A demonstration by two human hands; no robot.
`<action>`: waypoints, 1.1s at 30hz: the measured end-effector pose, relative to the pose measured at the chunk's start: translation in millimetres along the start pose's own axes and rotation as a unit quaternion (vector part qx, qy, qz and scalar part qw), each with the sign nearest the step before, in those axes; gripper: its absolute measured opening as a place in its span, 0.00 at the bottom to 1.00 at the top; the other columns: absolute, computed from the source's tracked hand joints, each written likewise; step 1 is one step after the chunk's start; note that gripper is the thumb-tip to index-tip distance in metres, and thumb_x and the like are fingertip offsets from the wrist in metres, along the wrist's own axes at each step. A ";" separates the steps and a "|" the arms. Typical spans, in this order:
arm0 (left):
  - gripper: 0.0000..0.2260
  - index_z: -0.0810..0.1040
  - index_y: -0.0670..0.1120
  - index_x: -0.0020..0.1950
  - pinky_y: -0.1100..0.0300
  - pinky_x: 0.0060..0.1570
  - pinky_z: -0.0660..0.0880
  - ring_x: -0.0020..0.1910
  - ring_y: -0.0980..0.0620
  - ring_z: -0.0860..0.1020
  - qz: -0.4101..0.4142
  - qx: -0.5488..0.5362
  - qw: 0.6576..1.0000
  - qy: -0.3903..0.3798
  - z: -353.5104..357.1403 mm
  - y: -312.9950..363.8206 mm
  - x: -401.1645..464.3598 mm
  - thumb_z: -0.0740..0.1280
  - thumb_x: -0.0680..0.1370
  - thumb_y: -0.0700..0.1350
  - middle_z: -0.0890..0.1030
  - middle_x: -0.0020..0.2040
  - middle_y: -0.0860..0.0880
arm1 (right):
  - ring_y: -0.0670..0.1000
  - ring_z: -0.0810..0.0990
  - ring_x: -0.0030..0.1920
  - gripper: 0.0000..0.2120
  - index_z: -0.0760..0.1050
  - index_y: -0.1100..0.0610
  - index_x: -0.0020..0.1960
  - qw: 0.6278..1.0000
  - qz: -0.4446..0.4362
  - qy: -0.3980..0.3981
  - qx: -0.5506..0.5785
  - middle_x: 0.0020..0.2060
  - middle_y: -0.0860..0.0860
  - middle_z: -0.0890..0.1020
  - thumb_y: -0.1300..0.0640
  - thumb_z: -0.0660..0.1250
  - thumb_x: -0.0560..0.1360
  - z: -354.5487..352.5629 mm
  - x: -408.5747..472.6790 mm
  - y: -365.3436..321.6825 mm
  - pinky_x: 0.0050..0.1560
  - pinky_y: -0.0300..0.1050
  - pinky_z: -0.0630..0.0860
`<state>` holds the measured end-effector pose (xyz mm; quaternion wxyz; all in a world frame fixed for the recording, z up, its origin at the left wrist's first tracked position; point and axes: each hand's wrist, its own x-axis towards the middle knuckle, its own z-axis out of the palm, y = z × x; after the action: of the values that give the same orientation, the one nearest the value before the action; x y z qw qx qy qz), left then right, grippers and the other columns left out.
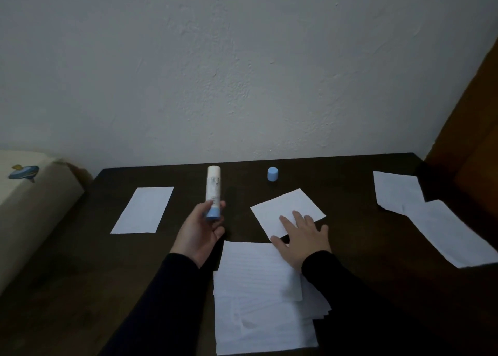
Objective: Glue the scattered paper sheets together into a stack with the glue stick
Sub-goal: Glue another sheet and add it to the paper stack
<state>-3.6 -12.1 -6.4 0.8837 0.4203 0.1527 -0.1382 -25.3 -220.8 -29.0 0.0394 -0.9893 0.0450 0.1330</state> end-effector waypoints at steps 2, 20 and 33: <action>0.18 0.71 0.45 0.66 0.61 0.44 0.71 0.49 0.54 0.78 0.034 0.093 0.995 -0.022 2.6 -3.1 -4.2 0.66 0.77 0.43 0.83 0.55 0.49 | 0.57 0.50 0.77 0.31 0.49 0.44 0.78 1.000 0.009 0.003 0.002 0.78 0.51 0.51 0.34 0.48 0.79 0.5 -4.1 1.0 0.72 0.65 0.49; 0.30 0.71 0.49 0.67 0.58 0.57 0.72 0.56 0.54 0.75 0.201 0.503 0.827 0.149 -3.7 -24.9 -5.2 0.78 0.68 0.48 0.75 0.60 0.51 | 0.53 0.49 0.76 0.27 0.59 0.44 0.75 0.991 0.019 0.073 0.108 0.76 0.51 0.52 0.37 0.53 0.79 2.3 -18.2 7.7 0.72 0.56 0.54; 0.21 0.70 0.52 0.70 0.51 0.67 0.68 0.67 0.52 0.68 0.257 0.729 0.633 0.043 61.4 -88.7 -7.1 0.63 0.78 0.57 0.71 0.68 0.51 | 0.54 0.51 0.76 0.26 0.60 0.44 0.75 0.959 0.169 0.121 0.194 0.76 0.51 0.56 0.42 0.60 0.78 -18.0 -38.1 119.8 0.73 0.60 0.56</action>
<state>-33.8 -113.6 -28.9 0.2823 0.9553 -0.0744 0.0463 -69.2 -338.4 -9.4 0.2014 -0.9494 0.2408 0.0063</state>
